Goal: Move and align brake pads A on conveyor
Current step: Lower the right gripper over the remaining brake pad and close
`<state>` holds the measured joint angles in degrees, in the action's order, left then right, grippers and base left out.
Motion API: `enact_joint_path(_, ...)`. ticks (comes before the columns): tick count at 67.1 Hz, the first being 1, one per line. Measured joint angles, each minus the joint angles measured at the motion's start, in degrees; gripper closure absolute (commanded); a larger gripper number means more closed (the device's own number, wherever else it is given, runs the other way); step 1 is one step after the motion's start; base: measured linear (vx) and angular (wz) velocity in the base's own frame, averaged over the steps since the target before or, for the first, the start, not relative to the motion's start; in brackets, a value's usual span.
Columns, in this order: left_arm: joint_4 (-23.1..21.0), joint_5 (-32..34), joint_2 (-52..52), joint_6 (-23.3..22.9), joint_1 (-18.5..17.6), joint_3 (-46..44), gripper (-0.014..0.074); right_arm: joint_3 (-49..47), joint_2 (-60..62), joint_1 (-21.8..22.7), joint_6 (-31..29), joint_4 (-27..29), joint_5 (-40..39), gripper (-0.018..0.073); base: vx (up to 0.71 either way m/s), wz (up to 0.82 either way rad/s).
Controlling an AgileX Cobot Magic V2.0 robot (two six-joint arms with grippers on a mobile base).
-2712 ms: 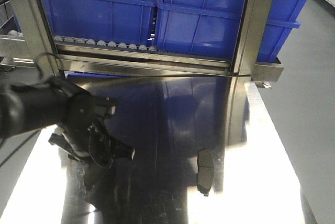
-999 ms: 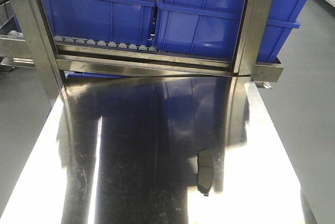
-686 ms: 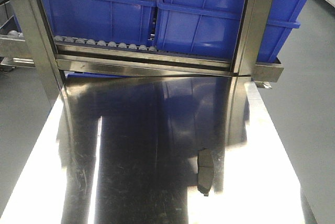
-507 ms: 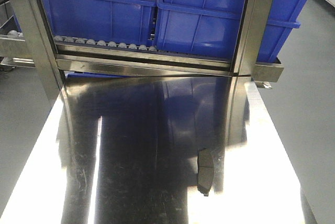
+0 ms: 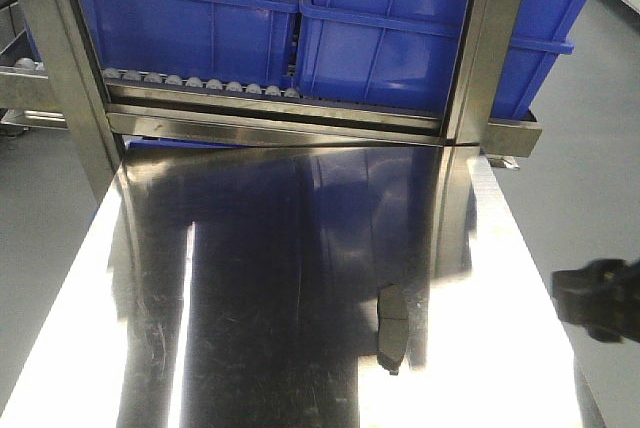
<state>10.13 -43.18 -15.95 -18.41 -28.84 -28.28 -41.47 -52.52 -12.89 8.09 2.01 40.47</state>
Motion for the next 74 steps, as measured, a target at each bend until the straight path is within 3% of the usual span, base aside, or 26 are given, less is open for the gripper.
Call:
enact_joint_path(16,0.00,0.00,0.00,0.00,0.00,0.00,0.0603,-4.92,-15.99,0.00,-1.58,2.26,4.87,0.0146,0.00,0.00)
enact_joint_path(39,0.00,0.00,0.00,0.00,0.00,0.00,0.0603,-10.44,-28.98,-1.20,-2.20,2.79,9.12,0.0146,0.00,0.00)
enact_joint_path(61,0.00,0.00,0.00,0.00,0.00,0.00,0.0603,-23.03,-41.30,-14.01,4.94,3.84,11.19,0.0141,0.00,0.00)
enact_joint_path(74,0.00,0.00,0.00,0.00,0.00,0.00,0.0603,-28.87,-48.59,-15.95,11.16,4.09,13.42,0.0109,0.00,0.00)
